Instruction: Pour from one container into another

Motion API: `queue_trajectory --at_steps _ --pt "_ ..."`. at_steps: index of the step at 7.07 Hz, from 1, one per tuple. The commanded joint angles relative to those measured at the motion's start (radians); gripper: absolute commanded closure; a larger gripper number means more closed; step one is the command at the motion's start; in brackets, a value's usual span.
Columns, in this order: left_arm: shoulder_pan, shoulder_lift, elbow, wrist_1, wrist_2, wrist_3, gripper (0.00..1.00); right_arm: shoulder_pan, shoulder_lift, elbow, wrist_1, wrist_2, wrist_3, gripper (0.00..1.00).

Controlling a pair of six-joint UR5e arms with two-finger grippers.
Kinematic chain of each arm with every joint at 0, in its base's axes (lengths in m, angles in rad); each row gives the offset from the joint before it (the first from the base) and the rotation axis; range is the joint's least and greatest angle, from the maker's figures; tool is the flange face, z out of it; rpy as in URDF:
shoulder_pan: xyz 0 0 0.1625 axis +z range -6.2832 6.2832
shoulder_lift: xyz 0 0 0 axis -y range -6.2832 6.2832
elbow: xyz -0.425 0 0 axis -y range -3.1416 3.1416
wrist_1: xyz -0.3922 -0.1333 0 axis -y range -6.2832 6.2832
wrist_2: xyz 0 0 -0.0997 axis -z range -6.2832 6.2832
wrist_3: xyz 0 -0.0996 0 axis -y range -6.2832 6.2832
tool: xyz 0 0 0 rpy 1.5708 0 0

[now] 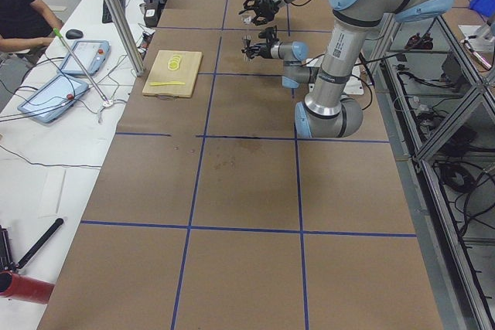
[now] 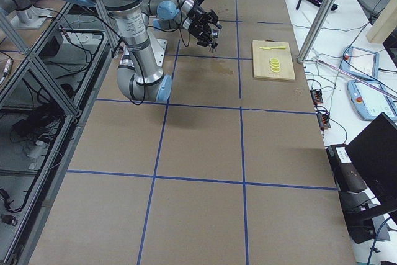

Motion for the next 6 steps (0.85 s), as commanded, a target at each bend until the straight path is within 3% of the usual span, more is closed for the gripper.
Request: queue_trajectory --at_steps 1,4,6 --pt "0.000 0.000 -0.006 0.000 0.000 0.000 1.00 0.000 0.000 -0.001 0.009 0.001 -0.003 0.89" --pt "0.000 0.000 -0.020 0.002 0.000 0.000 1.00 0.012 -0.014 -0.001 0.106 -0.001 0.121 0.89" --pt "-0.012 0.003 -0.053 -0.002 0.000 0.000 1.00 0.018 -0.072 0.014 0.217 -0.003 0.354 0.90"
